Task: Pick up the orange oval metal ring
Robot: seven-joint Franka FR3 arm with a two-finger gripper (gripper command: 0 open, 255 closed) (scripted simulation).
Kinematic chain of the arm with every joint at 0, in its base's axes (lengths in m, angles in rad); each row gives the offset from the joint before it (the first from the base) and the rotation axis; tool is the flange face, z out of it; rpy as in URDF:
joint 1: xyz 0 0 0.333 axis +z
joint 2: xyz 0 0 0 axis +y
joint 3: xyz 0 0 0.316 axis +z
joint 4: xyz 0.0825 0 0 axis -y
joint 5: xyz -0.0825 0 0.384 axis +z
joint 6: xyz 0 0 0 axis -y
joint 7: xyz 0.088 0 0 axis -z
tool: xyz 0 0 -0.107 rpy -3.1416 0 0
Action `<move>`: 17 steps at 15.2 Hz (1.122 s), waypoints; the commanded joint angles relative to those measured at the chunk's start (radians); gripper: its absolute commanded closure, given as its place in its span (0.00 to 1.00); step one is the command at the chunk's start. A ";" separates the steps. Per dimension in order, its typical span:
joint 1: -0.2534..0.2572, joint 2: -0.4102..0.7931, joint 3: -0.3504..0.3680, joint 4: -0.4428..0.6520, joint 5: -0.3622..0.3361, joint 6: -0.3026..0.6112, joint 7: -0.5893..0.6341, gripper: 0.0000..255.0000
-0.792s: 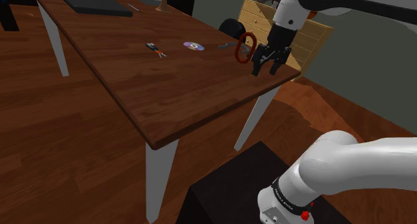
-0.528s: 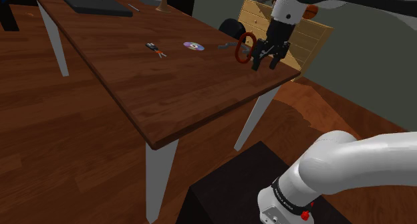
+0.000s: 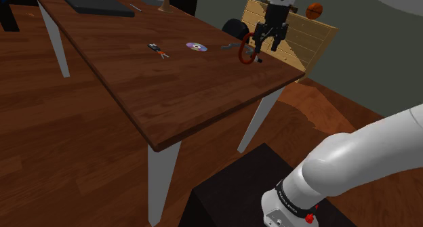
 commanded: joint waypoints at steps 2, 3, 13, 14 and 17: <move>-0.008 0.120 -0.015 0.143 -0.027 -0.037 -0.039 0.00; -0.011 0.161 -0.020 0.197 -0.036 -0.053 -0.054 0.00; -0.033 0.387 -0.045 0.454 -0.074 -0.102 -0.127 0.00; -0.033 0.382 -0.045 0.434 -0.074 -0.087 -0.123 0.00; -0.033 0.370 -0.044 0.384 -0.074 -0.050 -0.114 0.00</move>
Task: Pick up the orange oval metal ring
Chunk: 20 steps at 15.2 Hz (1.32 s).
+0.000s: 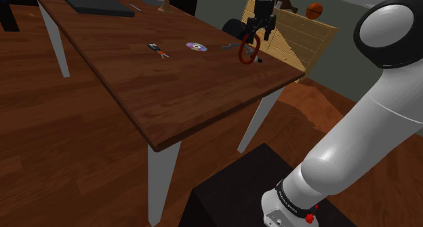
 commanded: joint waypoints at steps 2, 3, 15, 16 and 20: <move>0.000 -0.003 0.000 -0.013 0.000 0.011 0.002 1.00; 0.000 -0.002 0.000 -0.012 0.000 0.010 0.002 1.00; 0.000 0.015 0.000 0.064 0.001 -0.047 -0.011 1.00; 0.000 0.020 0.000 0.084 0.001 -0.062 -0.015 1.00; -0.001 0.047 -0.001 0.174 0.001 -0.123 -0.031 1.00</move>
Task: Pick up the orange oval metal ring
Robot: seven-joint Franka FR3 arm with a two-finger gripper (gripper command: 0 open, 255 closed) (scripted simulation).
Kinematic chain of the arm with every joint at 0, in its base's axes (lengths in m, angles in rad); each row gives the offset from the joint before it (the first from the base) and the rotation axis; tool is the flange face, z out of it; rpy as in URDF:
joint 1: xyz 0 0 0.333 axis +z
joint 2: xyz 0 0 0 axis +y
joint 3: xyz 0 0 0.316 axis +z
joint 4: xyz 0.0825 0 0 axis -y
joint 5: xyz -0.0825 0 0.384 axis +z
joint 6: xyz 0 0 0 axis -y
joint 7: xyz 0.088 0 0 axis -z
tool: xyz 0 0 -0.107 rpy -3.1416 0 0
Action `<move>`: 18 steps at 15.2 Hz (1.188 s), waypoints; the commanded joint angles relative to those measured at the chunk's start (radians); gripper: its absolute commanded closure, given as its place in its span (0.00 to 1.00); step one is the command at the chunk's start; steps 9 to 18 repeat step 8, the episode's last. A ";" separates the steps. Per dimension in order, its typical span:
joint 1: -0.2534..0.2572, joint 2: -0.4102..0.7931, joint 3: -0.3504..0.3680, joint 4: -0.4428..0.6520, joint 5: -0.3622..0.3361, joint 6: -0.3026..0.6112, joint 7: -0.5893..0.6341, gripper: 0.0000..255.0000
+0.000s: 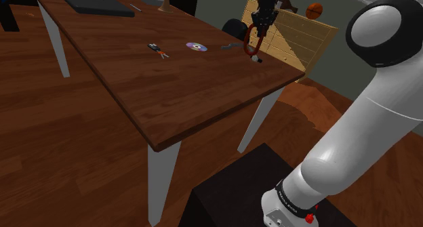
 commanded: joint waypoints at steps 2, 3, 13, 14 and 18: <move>-0.002 0.022 -0.001 0.071 0.000 -0.048 -0.014 1.00; -0.002 0.031 -0.002 0.097 0.000 -0.064 -0.018 1.00; -0.004 0.063 -0.004 0.184 0.001 -0.118 -0.034 1.00; -0.004 0.063 -0.004 0.184 0.001 -0.118 -0.034 1.00; -0.004 0.063 -0.004 0.184 0.001 -0.118 -0.034 1.00</move>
